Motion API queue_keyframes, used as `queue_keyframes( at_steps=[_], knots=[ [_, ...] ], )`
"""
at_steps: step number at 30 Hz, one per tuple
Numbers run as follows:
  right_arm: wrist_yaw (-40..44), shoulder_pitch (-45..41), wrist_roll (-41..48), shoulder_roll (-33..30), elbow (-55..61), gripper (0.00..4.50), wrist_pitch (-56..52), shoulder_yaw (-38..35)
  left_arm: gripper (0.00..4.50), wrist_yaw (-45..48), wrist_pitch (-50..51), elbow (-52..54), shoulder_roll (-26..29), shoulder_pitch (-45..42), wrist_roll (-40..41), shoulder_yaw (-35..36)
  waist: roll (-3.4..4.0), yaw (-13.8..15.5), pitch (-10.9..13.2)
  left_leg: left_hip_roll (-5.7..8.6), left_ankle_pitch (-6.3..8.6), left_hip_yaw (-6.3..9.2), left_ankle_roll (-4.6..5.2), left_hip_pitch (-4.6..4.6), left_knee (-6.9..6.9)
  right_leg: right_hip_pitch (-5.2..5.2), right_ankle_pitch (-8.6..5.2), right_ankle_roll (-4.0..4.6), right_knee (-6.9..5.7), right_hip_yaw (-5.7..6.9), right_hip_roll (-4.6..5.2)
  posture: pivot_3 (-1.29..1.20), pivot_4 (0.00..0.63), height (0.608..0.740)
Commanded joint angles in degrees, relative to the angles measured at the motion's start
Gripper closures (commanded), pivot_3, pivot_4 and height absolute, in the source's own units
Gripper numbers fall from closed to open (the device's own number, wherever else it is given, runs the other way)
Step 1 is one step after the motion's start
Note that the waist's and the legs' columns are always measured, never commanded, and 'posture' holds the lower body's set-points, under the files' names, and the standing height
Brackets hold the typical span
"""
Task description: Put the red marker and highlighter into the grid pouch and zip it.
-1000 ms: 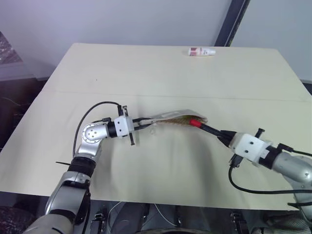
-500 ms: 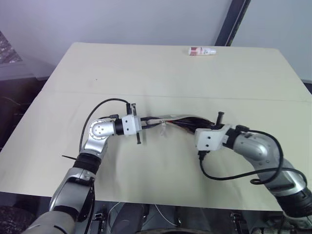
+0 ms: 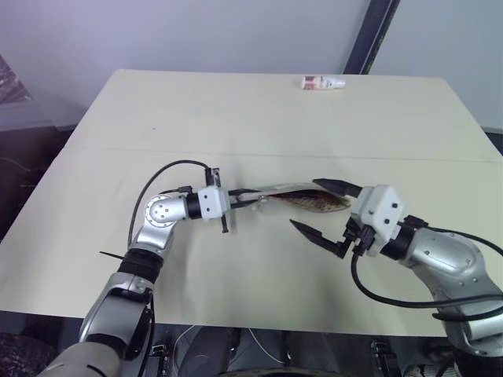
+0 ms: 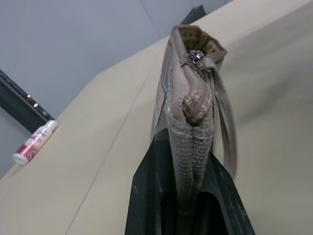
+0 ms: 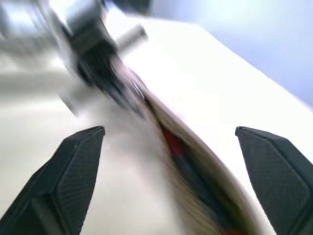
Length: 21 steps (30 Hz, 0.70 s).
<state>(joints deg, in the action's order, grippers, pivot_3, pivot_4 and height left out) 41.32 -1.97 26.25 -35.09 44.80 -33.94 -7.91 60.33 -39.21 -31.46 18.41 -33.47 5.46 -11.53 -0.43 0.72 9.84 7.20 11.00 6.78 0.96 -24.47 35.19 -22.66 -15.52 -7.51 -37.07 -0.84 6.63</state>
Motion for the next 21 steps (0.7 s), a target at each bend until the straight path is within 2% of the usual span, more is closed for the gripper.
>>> queue_keyframes(
  at_steps=[1,3,7,9,12,15,18,21],
  knots=[
    [-0.6,4.9,2.6,-3.2,2.3,0.07,-7.1,2.1,4.50,-1.8,-0.9,1.8,-0.7,0.1,-1.6,-1.2,-0.01,0.2,0.0,0.01,0.02,0.00,-0.03,0.01,0.02,0.02,0.00,0.00,0.02,0.00,0.01,0.00,0.150,0.740],
    [-1.0,8.2,-0.2,-5.0,0.8,0.07,-6.4,4.6,4.50,-2.1,-0.8,2.7,-1.0,0.0,-2.2,-2.0,-0.05,0.2,0.0,0.03,0.01,0.01,-0.02,0.00,0.00,0.02,0.00,-0.01,0.06,0.05,0.04,0.00,0.150,0.740],
    [-1.9,12.0,-4.5,-3.8,-4.6,0.07,-0.9,8.4,4.50,-3.7,-1.9,3.5,-1.2,-0.3,-4.7,-3.1,-0.04,-0.1,0.0,0.07,-0.03,-0.08,0.08,-0.02,-0.03,-0.01,0.01,-0.04,0.05,0.00,0.10,0.00,0.150,0.740],
    [-5.6,9.3,-3.5,1.0,-7.2,0.07,-0.8,7.9,4.50,-4.1,-1.8,3.7,-1.1,-0.2,-4.8,-3.4,-0.08,-0.2,0.0,0.05,-0.03,-0.08,0.07,0.00,-0.04,0.00,0.01,-0.04,0.04,-0.01,0.07,0.00,0.150,0.740],
    [-10.5,4.2,-7.6,6.0,-12.0,0.07,1.9,10.1,4.50,-4.3,-2.6,4.3,-1.0,0.0,-5.2,-4.2,-0.07,-0.4,0.0,-0.06,-0.01,-0.07,-0.07,0.02,-0.02,0.08,0.04,0.02,-0.06,-0.01,-0.03,0.00,0.150,0.740],
    [-11.5,-0.1,-4.7,11.3,-12.9,0.07,0.2,11.7,4.50,-6.3,-2.7,4.5,-1.3,-0.6,-7.2,-4.6,-0.07,-0.1,0.0,-0.08,-0.04,-0.02,-0.09,0.05,-0.01,-0.08,0.05,0.04,-0.06,0.02,-0.13,0.00,0.150,0.740],
    [-10.4,-2.5,-2.5,13.9,-14.4,0.07,-0.6,12.3,4.50,-7.8,-2.9,4.4,-1.2,-0.9,-8.9,-5.1,-0.07,0.0,0.0,-0.04,-0.09,-0.02,0.00,0.02,-0.04,-0.12,0.06,0.02,-0.05,0.02,-0.14,0.00,0.150,0.740],
    [-8.9,-3.3,-1.8,14.0,-15.8,0.88,-0.3,13.0,4.50,-9.0,-3.3,4.6,-0.8,-1.0,-10.0,-5.6,-0.07,0.0,0.0,0.07,-0.06,-0.03,0.05,0.01,-0.04,-0.11,0.06,0.01,-0.03,0.01,-0.09,0.00,0.150,0.740]
  ],
)
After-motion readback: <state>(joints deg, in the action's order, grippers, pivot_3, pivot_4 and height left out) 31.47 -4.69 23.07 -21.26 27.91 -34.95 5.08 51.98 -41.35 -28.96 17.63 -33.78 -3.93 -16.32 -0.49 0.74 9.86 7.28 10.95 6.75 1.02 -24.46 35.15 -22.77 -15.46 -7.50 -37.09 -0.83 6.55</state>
